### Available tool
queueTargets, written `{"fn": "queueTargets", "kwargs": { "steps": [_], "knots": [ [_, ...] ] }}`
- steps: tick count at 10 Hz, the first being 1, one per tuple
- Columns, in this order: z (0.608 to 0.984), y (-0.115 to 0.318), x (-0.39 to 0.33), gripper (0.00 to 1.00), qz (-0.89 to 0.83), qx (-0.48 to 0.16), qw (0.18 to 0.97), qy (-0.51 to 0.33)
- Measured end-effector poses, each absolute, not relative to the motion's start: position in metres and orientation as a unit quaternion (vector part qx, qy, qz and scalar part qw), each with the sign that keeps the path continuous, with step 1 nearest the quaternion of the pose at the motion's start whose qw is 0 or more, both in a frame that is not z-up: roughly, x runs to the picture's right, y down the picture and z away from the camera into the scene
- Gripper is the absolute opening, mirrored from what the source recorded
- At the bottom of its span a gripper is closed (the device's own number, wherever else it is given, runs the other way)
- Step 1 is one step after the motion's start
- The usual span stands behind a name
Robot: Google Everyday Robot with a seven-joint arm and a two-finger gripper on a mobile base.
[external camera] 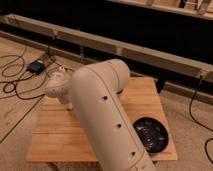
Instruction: Wipe the white sponge on the table
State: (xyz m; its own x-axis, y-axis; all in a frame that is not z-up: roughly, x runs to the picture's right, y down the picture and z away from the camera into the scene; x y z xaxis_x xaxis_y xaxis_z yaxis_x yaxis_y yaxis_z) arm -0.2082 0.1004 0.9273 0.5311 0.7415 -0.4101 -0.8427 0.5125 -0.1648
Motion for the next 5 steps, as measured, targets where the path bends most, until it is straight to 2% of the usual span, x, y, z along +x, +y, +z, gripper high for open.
{"fn": "queueTargets", "kwargs": {
  "steps": [5],
  "knots": [
    [0.933, 0.101, -0.193, 0.00, 0.478, -0.185, 0.844, 0.160]
  ]
}}
